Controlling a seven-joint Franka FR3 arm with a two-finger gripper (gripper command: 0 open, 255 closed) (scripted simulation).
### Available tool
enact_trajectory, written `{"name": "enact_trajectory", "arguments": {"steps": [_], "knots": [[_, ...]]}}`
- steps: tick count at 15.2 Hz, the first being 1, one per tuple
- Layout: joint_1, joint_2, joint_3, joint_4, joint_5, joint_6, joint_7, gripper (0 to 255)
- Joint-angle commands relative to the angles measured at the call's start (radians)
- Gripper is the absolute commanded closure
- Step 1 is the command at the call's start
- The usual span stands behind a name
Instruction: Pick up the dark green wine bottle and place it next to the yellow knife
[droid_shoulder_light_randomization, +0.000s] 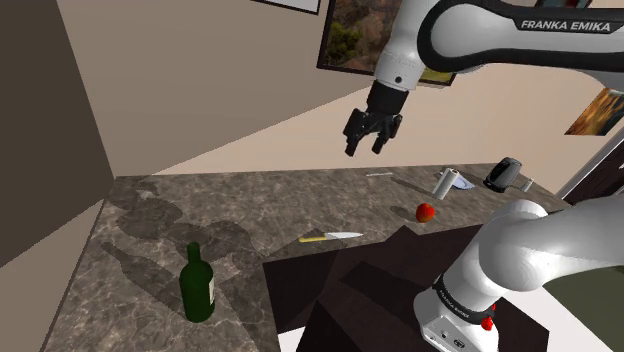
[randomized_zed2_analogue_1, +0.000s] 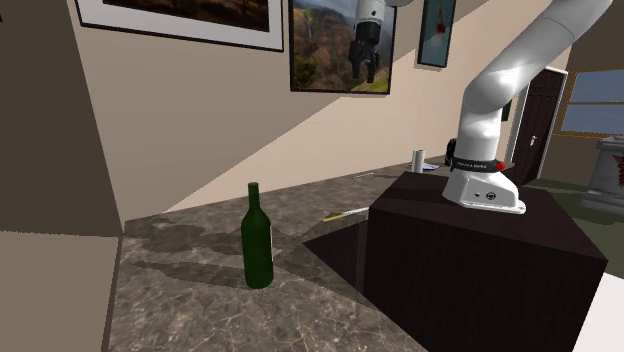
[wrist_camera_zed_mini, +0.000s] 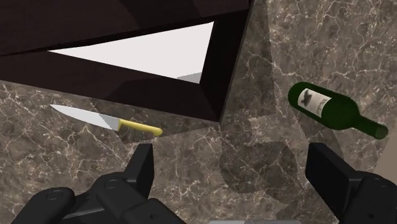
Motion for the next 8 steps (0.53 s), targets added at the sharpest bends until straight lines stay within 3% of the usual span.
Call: {"name": "enact_trajectory", "arguments": {"steps": [1,8], "knots": [[0.005,0.048,0.033,-0.007,0.011,0.057,0.030,0],[0.021,0.263,0.166,0.044,0.024,0.224,0.168,0]]}}
